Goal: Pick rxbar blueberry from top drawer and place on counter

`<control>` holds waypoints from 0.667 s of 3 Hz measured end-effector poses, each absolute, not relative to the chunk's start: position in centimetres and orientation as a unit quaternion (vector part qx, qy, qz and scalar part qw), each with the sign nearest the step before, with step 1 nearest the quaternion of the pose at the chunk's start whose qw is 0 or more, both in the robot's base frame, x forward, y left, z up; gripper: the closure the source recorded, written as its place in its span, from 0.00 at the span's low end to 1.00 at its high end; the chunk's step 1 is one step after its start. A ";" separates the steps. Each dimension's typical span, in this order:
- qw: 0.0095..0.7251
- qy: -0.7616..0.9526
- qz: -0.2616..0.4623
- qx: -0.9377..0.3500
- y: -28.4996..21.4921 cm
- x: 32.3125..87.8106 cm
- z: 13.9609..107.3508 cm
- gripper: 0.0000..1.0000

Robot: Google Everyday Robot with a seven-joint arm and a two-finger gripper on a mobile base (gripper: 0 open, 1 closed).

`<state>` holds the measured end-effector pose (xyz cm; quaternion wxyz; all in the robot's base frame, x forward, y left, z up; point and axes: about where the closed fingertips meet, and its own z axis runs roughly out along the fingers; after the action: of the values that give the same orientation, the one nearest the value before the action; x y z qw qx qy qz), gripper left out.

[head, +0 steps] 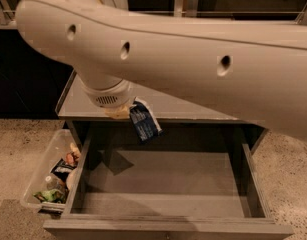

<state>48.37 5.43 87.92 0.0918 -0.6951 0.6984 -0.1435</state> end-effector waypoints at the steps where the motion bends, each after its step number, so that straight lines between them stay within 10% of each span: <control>1: 0.099 0.697 -0.141 -0.696 5.0 49.3 91.0 1.00; 2: 0.105 0.687 -0.118 -0.709 6.2 53.0 90.4 1.00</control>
Offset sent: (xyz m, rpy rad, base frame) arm 0.1024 0.0264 -0.0010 0.0856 0.0812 0.0991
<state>53.03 6.19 90.40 0.1052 -0.7094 0.6868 -0.1178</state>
